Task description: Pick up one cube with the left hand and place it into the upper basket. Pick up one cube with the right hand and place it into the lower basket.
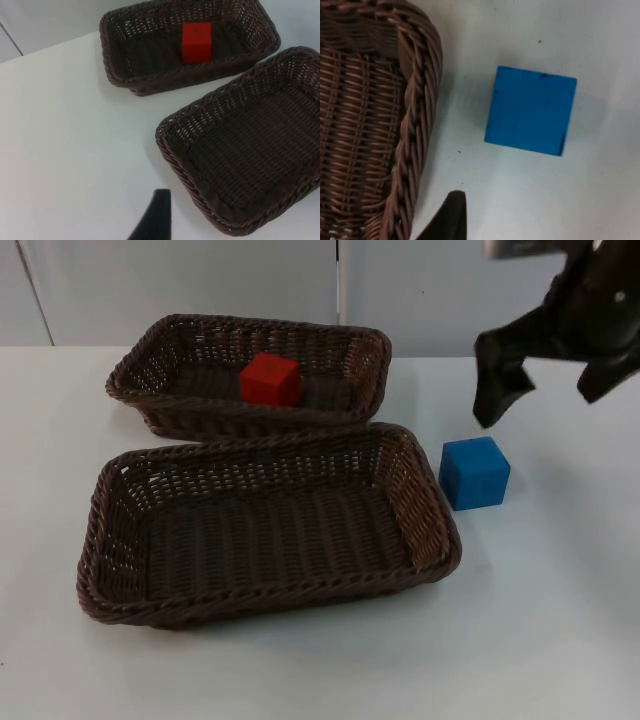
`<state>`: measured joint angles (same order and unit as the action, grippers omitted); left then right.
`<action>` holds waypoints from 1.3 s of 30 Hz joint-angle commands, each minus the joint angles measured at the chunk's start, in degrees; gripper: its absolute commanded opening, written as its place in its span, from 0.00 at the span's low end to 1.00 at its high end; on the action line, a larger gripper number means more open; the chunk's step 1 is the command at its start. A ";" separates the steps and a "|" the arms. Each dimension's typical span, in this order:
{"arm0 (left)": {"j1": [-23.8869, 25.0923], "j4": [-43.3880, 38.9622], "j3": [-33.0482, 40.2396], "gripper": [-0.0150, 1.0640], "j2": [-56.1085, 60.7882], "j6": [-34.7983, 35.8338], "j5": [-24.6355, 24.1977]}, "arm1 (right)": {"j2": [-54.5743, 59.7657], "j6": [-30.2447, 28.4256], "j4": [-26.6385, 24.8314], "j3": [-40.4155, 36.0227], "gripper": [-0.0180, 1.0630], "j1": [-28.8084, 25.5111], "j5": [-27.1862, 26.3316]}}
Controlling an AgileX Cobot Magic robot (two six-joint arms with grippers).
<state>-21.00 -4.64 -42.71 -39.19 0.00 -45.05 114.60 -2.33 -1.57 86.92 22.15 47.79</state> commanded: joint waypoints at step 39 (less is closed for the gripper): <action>-0.19 -0.50 0.23 0.81 0.31 0.31 0.37 | 15.42 -1.02 -4.37 0.69 0.99 0.42 -16.34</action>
<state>-21.00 -4.94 -42.71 -39.19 0.00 -45.05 129.74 -2.76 -5.94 87.28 22.27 32.53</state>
